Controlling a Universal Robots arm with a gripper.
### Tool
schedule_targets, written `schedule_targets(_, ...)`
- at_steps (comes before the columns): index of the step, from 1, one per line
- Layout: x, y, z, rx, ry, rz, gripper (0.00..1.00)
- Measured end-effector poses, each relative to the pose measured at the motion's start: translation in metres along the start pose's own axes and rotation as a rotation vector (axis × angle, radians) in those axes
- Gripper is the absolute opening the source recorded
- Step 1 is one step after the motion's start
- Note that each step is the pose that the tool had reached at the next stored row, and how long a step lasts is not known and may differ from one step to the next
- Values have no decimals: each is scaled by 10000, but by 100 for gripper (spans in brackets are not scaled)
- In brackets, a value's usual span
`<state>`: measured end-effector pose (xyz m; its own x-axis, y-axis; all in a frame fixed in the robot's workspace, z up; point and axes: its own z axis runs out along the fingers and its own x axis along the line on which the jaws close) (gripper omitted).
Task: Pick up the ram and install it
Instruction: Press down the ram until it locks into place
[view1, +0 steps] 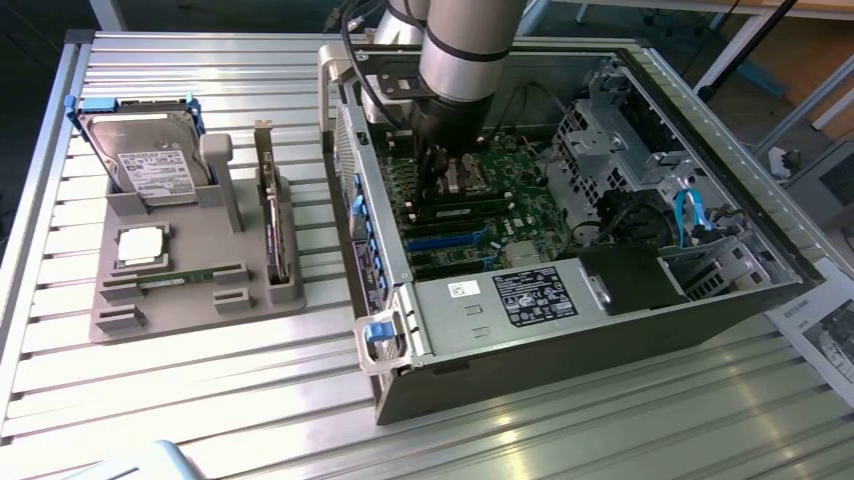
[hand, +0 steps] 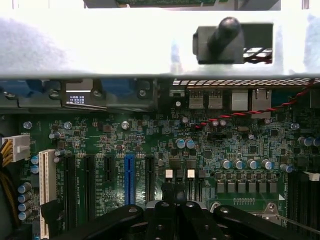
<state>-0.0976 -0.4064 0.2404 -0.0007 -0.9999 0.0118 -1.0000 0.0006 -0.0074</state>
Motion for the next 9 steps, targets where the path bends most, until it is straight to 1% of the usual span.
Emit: schedule_targets(9,1,0,24,0,5,-1,10)
